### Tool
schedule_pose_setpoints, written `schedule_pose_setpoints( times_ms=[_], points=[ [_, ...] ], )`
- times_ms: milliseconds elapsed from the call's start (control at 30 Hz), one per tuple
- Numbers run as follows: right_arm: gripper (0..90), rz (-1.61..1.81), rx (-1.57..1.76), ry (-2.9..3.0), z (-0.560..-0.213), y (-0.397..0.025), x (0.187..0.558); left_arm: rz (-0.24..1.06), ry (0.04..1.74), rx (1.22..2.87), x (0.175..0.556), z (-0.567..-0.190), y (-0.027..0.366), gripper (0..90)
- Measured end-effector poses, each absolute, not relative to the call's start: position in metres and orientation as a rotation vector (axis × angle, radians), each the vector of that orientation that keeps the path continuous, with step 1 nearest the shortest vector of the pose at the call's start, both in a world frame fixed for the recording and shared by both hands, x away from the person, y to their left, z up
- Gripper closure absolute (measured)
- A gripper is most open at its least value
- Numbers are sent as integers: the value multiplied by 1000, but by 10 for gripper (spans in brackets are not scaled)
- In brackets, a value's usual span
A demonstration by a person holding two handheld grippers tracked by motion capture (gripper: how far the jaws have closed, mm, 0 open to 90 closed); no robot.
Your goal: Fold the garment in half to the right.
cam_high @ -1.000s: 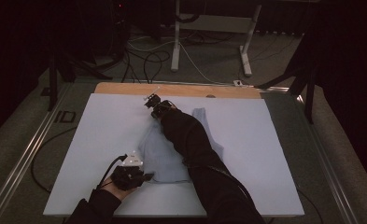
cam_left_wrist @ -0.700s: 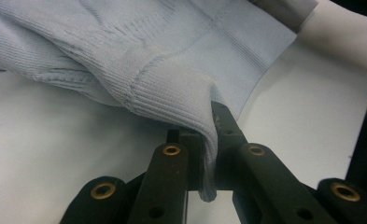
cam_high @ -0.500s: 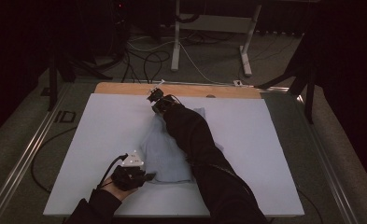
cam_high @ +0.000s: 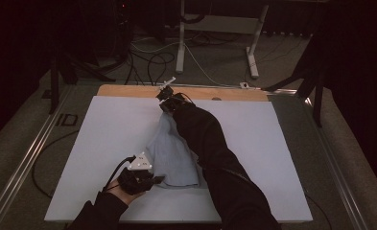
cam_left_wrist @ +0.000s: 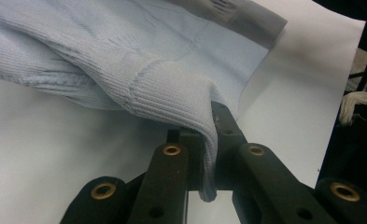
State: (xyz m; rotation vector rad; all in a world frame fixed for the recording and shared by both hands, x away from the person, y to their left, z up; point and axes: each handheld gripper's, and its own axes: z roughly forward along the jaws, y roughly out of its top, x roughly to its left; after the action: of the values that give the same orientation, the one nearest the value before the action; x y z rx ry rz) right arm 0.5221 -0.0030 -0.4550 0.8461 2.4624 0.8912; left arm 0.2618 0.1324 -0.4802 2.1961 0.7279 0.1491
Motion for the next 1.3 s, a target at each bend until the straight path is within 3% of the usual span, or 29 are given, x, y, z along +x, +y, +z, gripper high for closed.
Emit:
schedule_pose_setpoints(
  times_ms=[1300],
  points=[
    [829, 1016, 928, 2402, -430, -93, 518, 110, 501, 2289, 275, -453, 52, 868]
  ],
)
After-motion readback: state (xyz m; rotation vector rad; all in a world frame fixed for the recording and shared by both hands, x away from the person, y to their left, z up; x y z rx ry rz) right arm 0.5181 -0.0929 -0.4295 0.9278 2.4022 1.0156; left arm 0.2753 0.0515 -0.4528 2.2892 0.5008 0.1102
